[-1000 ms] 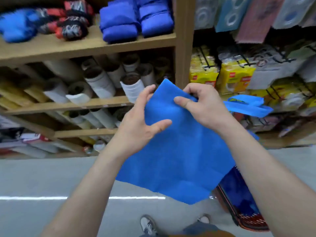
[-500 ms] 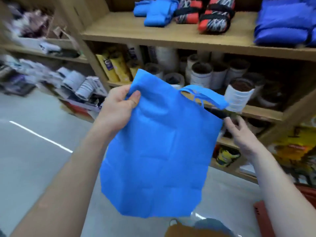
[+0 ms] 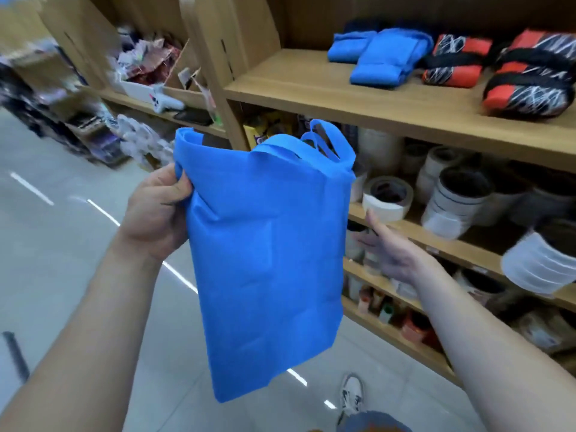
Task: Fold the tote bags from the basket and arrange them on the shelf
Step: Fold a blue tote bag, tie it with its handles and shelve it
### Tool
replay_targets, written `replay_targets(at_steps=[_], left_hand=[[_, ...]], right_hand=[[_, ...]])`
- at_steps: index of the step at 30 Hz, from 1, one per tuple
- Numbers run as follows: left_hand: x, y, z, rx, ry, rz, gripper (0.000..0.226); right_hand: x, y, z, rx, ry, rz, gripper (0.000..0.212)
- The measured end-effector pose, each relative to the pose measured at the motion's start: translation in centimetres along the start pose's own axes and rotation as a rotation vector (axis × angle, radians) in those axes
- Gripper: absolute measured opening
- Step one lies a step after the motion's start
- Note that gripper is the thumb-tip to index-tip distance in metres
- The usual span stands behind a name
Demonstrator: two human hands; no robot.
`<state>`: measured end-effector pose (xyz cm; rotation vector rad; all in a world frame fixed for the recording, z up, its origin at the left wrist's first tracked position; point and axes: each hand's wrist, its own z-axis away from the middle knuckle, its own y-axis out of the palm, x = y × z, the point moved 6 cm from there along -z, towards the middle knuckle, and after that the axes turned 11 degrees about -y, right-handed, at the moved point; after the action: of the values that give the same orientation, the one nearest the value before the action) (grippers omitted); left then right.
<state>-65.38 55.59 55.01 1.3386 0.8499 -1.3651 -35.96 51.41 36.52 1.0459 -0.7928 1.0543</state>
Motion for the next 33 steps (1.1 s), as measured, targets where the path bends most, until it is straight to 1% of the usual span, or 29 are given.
replay_targets(at_steps=[1, 2, 3, 4, 5, 6, 7, 8, 9, 10, 12, 15, 16, 17, 19, 21, 22, 24, 25, 26, 27, 29, 30, 31, 33], left_hand=[[-0.4, 0.0, -1.0, 0.002, 0.013, 0.01, 0.058], [-0.8, -0.2, -2.2, -0.001, 0.02, 0.023, 0.059], [-1.0, -0.4, -3.3, -0.005, 0.027, 0.043, 0.06], [-1.3, -0.9, -4.5, -0.013, 0.033, 0.068, 0.059], [-1.4, -1.4, -5.7, -0.029, 0.033, 0.091, 0.055], [-1.4, -2.3, -7.0, -0.069, 0.027, 0.101, 0.047], [-1.4, -3.2, -8.3, -0.123, 0.018, 0.096, 0.038], [-1.5, -4.0, -9.6, -0.176, 0.015, 0.079, 0.03], [-1.5, -4.7, -10.9, -0.223, 0.025, 0.058, 0.025], [-1.8, -5.1, -12.2, -0.256, 0.045, 0.027, 0.023], [-2.7, -5.1, -14.4, -0.296, 0.092, -0.036, 0.027], [-4.3, -5.6, -17.3, -0.349, 0.129, -0.093, 0.032], [-4.8, -6.1, -18.3, -0.372, 0.135, -0.114, 0.033], [-5.2, -6.6, -19.4, -0.396, 0.141, -0.136, 0.033], [-6.1, -7.3, -21.8, -0.442, 0.171, -0.193, 0.029], [-7.1, -6.7, -24.3, -0.438, 0.222, -0.255, 0.024], [-7.7, -5.8, -25.5, -0.415, 0.257, -0.277, 0.023], [-9.1, -3.7, -28.2, -0.358, 0.343, -0.306, 0.025], [-9.8, -2.8, -29.6, -0.315, 0.366, -0.31, 0.026], [-10.3, -2.1, -31.1, -0.251, 0.359, -0.322, 0.033], [-10.7, -1.3, -32.7, -0.166, 0.34, -0.343, 0.048], [-10.9, 0.1, -35.2, 0.016, 0.29, -0.394, 0.089], [-10.8, 0.6, -36.1, 0.08, 0.268, -0.443, 0.103], [-10.6, 1.0, -36.8, 0.109, 0.264, -0.489, 0.108], [-10.8, 1.5, -37.7, 0.098, 0.322, -0.542, 0.105]], right_hand=[[0.1, 1.3, -1.2, 0.083, 0.021, -0.012, 0.097], [0.6, 2.4, -2.5, 0.123, 0.007, -0.022, 0.085], [1.3, 3.2, -3.8, 0.125, -0.045, -0.048, 0.067], [2.4, 3.6, -5.1, 0.072, -0.129, -0.093, 0.049], [3.6, 3.5, -6.0, -0.015, -0.213, -0.146, 0.033], [5.1, 3.2, -6.5, -0.113, -0.307, -0.157, 0.021], [6.9, 2.5, -6.8, -0.204, -0.414, -0.116, 0.013], [9.1, 2.1, -6.7, -0.259, -0.529, -0.03, 0.008], [11.3, 1.7, -6.3, -0.294, -0.631, 0.075, 0.007], [13.3, 1.5, -5.8, -0.319, -0.718, 0.171, 0.011], [16.5, 1.7, -4.6, -0.356, -0.826, 0.317, 0.02], [18.0, 3.2, -3.3, -0.283, -0.836, 0.343, 0.017], [18.3, 3.7, -2.8, -0.288, -0.86, 0.383, 0.018], [18.6, 3.8, -2.3, -0.319, -0.89, 0.416, 0.018], [20.4, 3.6, -1.6, -0.408, -0.986, 0.445, 0.005], [22.8, 3.4, -1.5, -0.505, -1.081, 0.504, 0.015], [24.0, 3.0, -1.9, -0.566, -1.118, 0.53, 0.017], [26.3, 2.0, -2.7, -0.689, -1.179, 0.562, 0.015], [27.4, 1.4, -3.1, -0.749, -1.202, 0.569, 0.011], [28.6, 0.8, -3.5, -0.801, -1.227, 0.577, 0.006], [29.6, 0.3, -3.8, -0.846, -1.244, 0.582, 0.004], [31.6, -0.5, -4.1, -0.909, -1.257, 0.592, 0.004], [32.5, -0.6, -4.1, -0.944, -1.253, 0.606, 0.011], [33.3, -0.8, -4.2, -0.975, -1.249, 0.622, 0.016], [34.6, -1.2, -4.2, -1.052, -1.253, 0.644, 0.018]])
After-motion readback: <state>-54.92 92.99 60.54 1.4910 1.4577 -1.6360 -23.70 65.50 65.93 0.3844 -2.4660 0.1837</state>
